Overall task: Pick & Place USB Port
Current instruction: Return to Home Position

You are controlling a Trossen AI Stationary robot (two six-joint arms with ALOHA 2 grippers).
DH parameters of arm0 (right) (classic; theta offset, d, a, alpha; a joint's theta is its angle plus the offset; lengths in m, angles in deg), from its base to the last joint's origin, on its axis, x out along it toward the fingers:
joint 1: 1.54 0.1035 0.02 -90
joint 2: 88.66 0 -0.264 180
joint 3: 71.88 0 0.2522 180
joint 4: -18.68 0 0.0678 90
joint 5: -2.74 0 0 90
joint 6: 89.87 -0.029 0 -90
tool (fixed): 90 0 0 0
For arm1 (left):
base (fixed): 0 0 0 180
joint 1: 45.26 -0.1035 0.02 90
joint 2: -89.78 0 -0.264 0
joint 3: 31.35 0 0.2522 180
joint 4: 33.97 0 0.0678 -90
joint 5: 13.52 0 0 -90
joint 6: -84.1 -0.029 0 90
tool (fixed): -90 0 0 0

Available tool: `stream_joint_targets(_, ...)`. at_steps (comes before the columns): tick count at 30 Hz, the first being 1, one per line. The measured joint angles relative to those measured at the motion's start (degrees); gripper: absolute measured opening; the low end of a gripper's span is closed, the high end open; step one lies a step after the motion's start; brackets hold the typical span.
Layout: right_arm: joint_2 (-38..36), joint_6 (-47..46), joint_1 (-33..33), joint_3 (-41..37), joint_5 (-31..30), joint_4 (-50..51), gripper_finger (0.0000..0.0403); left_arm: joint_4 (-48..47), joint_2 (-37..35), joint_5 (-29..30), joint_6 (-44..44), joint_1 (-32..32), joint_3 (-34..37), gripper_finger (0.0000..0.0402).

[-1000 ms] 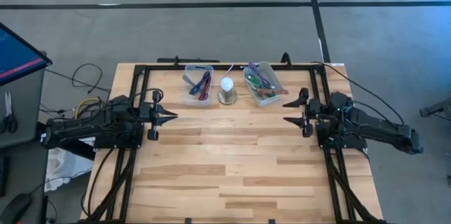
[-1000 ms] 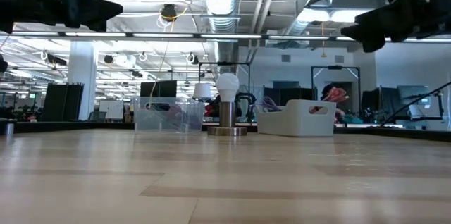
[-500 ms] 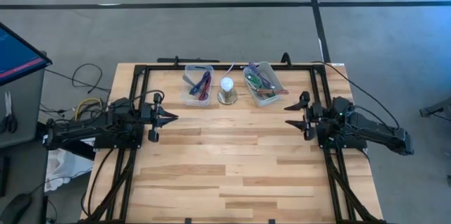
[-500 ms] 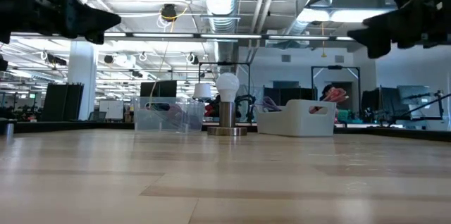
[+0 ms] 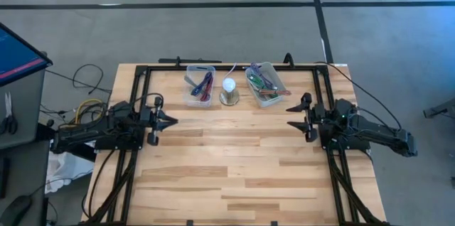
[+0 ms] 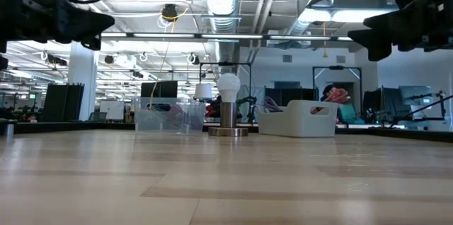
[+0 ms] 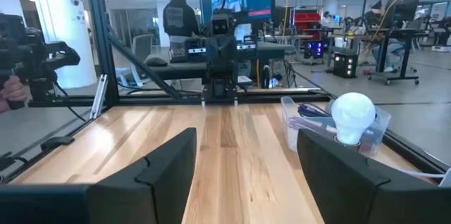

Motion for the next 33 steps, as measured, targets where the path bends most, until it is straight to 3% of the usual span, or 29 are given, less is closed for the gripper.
stream_joint_targets(7, 0.3, -0.1, 0.0, 0.0, 0.0, 0.0, 0.0238, -0.2, 0.0, -2.4, 1.2, 0.0, -0.1, 0.0027)
stream_joint_targets(33, 1.7, -2.3, 0.0, -0.1, 0.0, 0.0, 0.0238, 0.2, 0.4, -1.8, 1.3, 0.0, -0.1, 0.0027)
